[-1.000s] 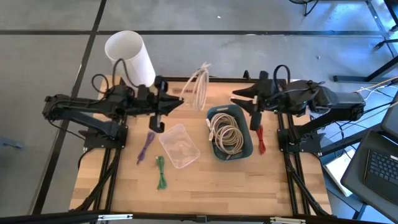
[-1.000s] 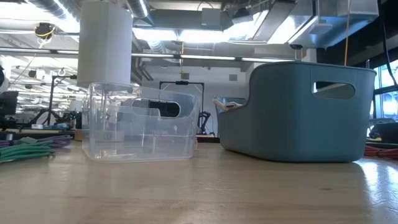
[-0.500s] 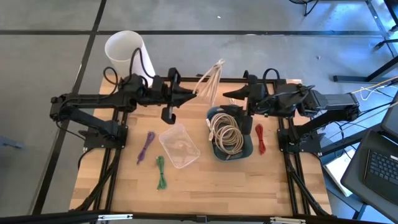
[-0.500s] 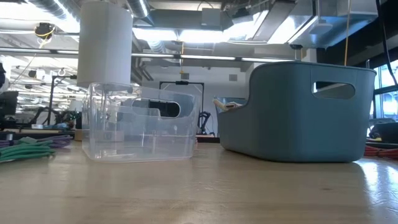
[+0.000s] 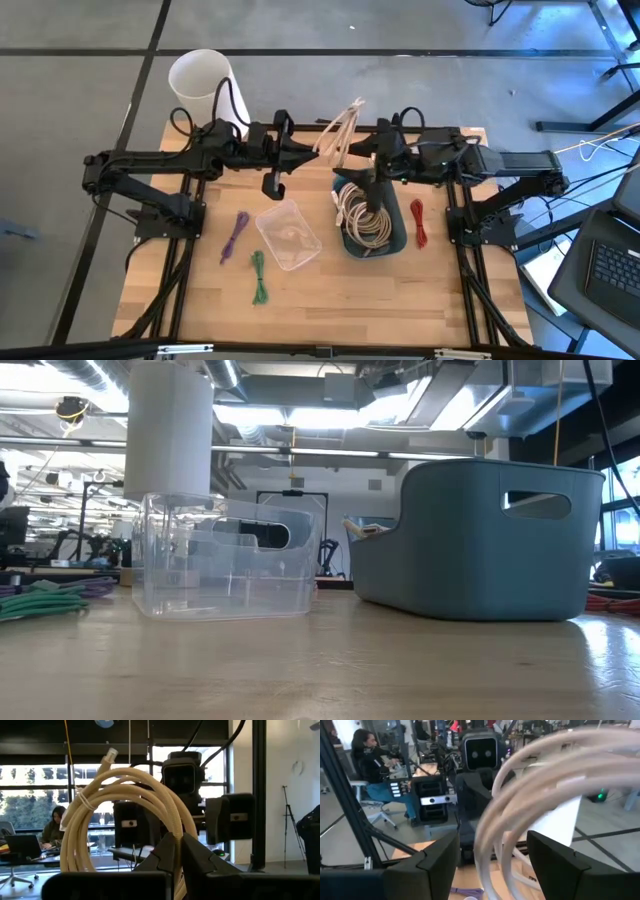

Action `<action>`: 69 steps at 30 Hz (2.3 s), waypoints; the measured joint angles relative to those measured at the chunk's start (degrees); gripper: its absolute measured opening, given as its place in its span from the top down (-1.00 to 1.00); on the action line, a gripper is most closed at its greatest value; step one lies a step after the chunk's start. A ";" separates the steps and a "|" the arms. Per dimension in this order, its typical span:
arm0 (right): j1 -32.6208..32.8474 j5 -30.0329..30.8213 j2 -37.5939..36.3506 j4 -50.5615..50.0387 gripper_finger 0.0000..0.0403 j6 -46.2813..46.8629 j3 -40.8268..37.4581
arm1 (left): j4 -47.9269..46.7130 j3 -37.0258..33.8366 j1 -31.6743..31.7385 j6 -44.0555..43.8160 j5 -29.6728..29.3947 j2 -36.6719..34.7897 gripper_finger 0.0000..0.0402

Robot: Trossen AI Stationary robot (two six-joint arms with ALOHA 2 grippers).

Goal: Pick & Place USB Port
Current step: Put the light brown HDMI cable into the blue bin

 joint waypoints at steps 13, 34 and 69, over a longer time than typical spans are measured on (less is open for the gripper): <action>-1.57 -0.27 1.30 0.82 0.90 -1.60 0.00 | -0.04 0.00 0.02 -0.02 1.10 -0.02 0.92; -1.29 8.45 -2.42 -3.71 0.93 -5.61 0.00 | -0.53 0.00 -1.42 0.45 -2.57 -0.36 0.07; 9.28 2.05 0.95 -48.68 0.93 38.00 0.07 | -2.45 -0.02 -1.46 9.12 -7.93 -2.01 -0.03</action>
